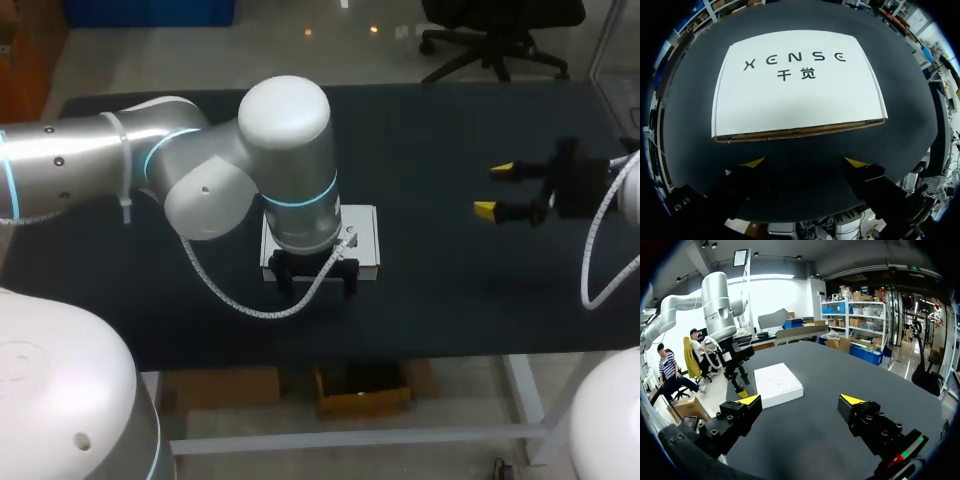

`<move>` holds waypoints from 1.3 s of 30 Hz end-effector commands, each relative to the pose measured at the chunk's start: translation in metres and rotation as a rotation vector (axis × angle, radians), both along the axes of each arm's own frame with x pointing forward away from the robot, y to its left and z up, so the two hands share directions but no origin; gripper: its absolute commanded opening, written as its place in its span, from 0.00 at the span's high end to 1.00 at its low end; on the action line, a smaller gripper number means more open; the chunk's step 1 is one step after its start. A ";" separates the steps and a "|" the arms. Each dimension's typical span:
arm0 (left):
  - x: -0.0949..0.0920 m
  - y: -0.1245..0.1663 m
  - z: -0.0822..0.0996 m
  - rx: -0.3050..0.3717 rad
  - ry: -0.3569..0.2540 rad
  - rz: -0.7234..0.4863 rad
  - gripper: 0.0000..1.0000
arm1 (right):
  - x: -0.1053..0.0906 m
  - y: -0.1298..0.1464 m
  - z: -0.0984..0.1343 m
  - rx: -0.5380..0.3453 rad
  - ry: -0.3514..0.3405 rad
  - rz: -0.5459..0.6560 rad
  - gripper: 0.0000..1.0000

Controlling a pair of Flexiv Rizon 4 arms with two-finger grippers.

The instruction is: Assemble the packaging by folding the flat box into shape, placing the metal phone stand inside, and closing the box properly

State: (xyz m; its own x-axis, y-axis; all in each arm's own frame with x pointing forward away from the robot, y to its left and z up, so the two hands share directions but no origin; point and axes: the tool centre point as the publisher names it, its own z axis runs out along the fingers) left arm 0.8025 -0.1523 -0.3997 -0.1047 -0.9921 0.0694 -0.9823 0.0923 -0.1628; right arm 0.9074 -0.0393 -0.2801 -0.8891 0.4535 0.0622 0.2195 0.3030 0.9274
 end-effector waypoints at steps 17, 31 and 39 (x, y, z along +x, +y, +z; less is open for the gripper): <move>0.032 -0.011 -0.004 0.056 0.024 0.087 0.00 | 0.013 -0.002 -0.006 0.001 0.002 -0.005 0.00; 0.077 -0.012 -0.003 0.047 0.035 0.121 0.00 | 0.013 -0.002 -0.006 0.001 0.002 -0.005 0.00; 0.108 -0.011 -0.003 0.037 0.037 0.135 0.00 | 0.013 -0.002 -0.006 0.001 0.002 -0.005 0.00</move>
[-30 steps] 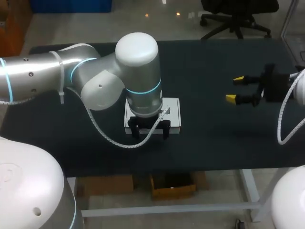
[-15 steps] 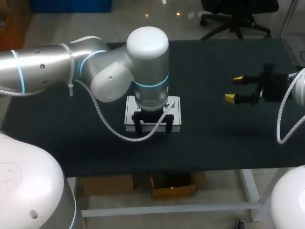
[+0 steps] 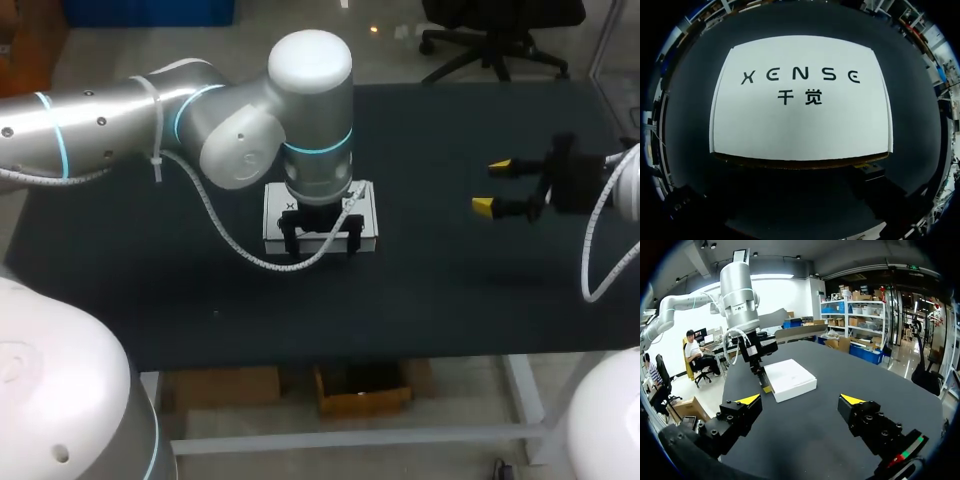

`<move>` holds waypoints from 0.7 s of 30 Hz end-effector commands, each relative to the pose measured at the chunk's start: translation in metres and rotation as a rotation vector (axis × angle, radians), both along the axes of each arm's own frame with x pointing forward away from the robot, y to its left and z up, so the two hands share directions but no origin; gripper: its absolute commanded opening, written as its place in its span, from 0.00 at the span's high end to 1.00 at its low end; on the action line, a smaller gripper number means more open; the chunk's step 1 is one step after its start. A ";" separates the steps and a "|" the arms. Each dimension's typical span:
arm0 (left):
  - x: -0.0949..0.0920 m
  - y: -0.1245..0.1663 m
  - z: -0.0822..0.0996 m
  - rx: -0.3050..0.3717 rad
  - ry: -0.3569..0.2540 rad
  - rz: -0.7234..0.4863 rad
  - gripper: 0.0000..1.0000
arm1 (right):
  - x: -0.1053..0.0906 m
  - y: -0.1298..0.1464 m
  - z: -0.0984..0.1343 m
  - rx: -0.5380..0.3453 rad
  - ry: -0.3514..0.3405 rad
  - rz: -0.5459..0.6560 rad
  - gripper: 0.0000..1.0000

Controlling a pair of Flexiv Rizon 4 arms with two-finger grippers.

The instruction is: Assemble the packaging by folding the flat box into shape, placing the metal phone stand inside, and closing the box properly

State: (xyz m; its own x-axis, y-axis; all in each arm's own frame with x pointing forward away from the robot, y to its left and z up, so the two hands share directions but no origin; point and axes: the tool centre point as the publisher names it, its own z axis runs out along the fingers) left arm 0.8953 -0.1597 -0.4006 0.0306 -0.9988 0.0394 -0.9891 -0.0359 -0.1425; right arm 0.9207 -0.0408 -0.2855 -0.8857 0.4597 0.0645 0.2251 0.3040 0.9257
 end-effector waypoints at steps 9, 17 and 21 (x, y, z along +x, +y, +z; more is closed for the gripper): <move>0.058 -0.001 0.001 0.002 0.026 -0.003 0.00 | 0.000 -0.001 0.000 0.004 -0.002 0.002 0.00; 0.101 0.002 -0.001 -0.010 0.046 -0.010 0.00 | 0.000 -0.001 0.000 0.004 -0.002 0.002 0.00; 0.124 0.005 -0.001 -0.012 0.050 -0.008 0.00 | 0.000 -0.001 0.000 0.004 -0.002 0.002 0.00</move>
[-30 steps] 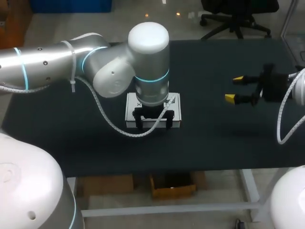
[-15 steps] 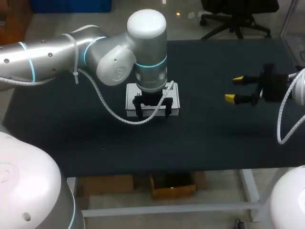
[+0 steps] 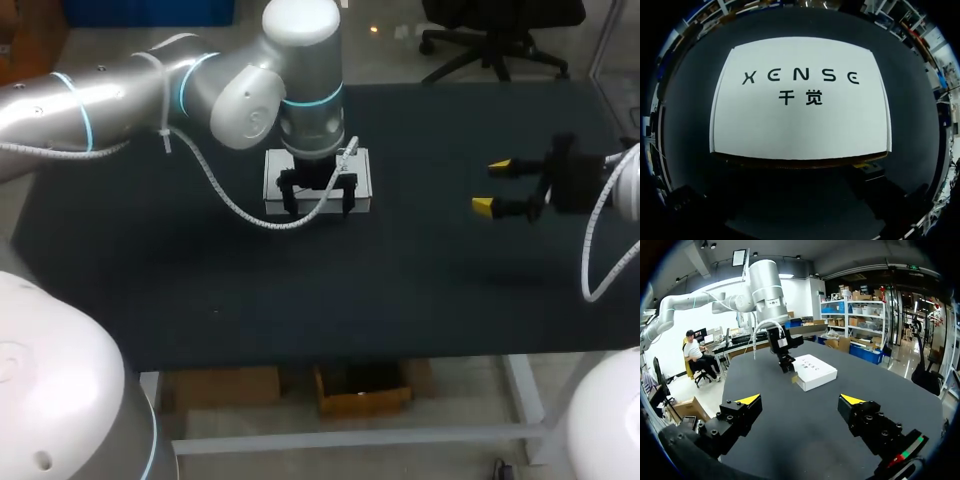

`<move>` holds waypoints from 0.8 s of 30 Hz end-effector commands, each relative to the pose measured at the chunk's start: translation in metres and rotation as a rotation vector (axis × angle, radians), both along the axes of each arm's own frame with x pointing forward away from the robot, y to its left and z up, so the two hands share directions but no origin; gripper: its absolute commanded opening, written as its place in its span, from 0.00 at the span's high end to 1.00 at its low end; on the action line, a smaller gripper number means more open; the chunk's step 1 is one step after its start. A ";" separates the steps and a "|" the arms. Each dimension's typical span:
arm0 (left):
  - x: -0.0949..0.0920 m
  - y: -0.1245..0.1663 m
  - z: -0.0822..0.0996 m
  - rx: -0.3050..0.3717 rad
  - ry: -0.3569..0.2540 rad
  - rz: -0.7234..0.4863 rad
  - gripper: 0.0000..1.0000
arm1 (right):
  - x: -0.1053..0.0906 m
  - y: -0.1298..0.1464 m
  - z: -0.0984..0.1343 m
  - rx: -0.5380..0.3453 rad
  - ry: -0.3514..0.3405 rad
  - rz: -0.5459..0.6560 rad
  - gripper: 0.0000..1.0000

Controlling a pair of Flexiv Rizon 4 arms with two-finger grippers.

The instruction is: Assemble the packaging by folding the flat box into shape, placing the metal phone stand inside, and closing the box properly

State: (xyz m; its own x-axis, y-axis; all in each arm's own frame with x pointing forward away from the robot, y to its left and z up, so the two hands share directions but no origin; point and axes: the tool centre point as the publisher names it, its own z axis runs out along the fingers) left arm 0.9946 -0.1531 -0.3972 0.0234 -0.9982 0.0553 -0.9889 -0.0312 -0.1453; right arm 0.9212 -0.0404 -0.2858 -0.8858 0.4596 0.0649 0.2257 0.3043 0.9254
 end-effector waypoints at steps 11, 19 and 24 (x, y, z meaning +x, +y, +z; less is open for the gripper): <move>0.083 0.008 -0.002 0.000 0.053 0.006 0.00 | -0.001 -0.001 0.000 0.004 -0.003 0.001 0.00; 0.124 0.014 0.001 0.014 0.050 0.001 0.00 | -0.001 -0.001 0.000 0.004 -0.003 0.001 0.00; 0.152 0.016 -0.002 0.022 0.054 -0.001 0.00 | -0.001 -0.001 0.000 0.004 -0.003 0.001 0.00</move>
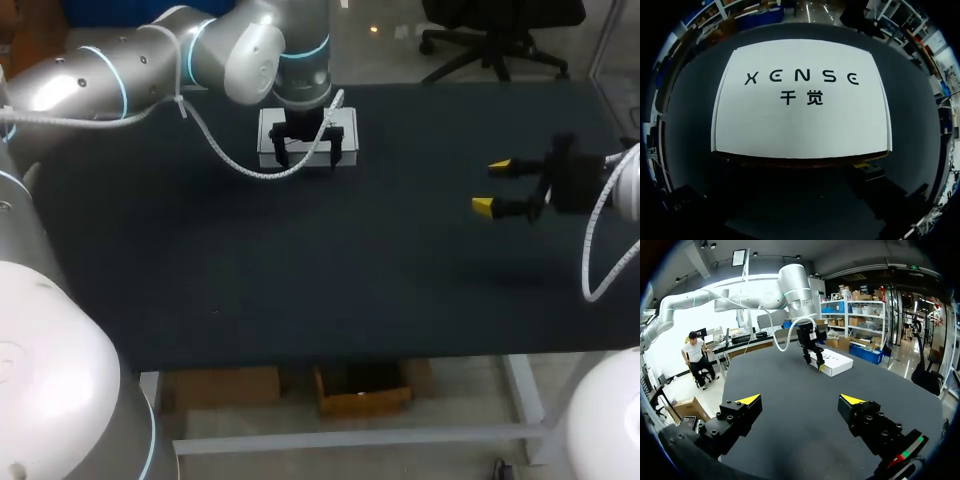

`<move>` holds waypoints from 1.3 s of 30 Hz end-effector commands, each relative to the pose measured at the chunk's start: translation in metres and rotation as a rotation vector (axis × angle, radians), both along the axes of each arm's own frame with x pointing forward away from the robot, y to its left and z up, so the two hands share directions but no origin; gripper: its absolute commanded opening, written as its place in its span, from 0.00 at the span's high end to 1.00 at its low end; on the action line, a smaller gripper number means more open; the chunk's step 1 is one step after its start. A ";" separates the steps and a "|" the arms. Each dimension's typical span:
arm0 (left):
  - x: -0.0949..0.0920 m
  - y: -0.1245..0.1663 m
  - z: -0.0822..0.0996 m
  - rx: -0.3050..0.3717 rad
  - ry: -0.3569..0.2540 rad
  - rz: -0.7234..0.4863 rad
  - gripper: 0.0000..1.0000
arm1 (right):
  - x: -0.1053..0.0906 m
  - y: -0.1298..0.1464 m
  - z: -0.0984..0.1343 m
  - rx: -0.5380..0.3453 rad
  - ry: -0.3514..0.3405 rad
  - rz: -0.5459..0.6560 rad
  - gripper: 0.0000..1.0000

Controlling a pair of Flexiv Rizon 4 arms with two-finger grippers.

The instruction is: Assemble the packaging by folding the flat box into shape, placing the metal phone stand inside, and closing the box properly

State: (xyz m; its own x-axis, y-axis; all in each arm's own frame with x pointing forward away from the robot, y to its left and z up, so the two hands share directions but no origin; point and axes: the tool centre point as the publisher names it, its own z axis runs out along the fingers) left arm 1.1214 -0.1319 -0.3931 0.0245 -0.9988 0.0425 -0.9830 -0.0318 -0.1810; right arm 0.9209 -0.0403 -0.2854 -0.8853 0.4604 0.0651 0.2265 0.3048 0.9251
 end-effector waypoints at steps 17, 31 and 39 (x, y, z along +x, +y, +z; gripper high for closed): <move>0.029 0.006 0.010 -0.040 0.061 -0.033 0.00 | 0.000 -0.001 -0.001 0.005 -0.003 0.002 0.00; -0.096 0.045 0.044 -0.137 -0.242 -0.158 0.00 | 0.000 -0.001 -0.001 0.005 -0.003 0.002 0.00; -0.136 0.064 0.046 -0.181 -0.412 -0.245 0.00 | 0.000 -0.001 -0.001 0.005 -0.003 0.002 0.00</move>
State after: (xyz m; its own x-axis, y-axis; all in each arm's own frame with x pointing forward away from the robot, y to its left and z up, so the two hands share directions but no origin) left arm 1.0492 -0.0906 -0.3498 -0.2594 -0.9506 0.1706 -0.9594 0.2334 -0.1581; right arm 0.9211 -0.0402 -0.2856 -0.8854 0.4602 0.0652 0.2264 0.3045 0.9252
